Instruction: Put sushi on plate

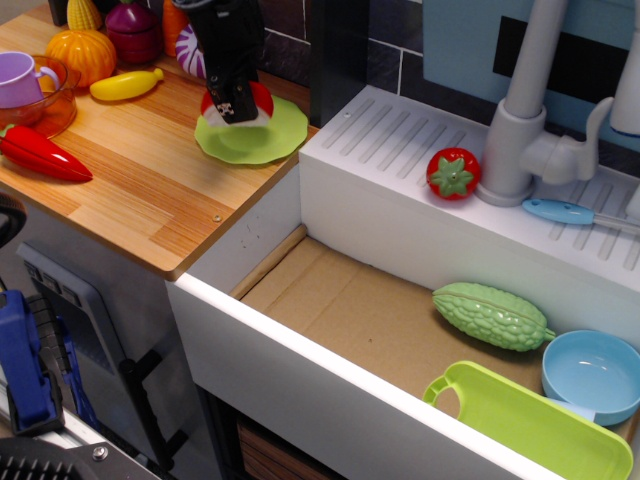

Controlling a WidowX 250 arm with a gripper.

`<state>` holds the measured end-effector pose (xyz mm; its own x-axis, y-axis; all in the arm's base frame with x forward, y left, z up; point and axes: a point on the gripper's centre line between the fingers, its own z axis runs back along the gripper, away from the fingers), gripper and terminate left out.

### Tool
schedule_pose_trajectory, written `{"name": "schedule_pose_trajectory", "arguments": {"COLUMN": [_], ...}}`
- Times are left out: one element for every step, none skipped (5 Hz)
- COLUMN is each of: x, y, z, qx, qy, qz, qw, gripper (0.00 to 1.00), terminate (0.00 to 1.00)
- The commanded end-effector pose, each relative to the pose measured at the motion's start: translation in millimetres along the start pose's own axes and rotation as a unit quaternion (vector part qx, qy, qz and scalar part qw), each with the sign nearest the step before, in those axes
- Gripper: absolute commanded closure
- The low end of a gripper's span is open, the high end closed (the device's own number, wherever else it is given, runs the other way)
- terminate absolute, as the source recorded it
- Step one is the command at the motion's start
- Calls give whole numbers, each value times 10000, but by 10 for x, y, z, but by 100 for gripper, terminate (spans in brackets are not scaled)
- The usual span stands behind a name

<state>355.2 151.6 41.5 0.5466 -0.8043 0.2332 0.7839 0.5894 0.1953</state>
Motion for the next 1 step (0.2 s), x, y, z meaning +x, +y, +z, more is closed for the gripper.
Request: {"name": "schedule_pose_trajectory", "arguments": {"x": [28], "y": [167], "z": [56], "qx": [344], "qy": [-275], "qz": [-228], "qw": [9988], "gripper": [100], "terminate": [100]}}
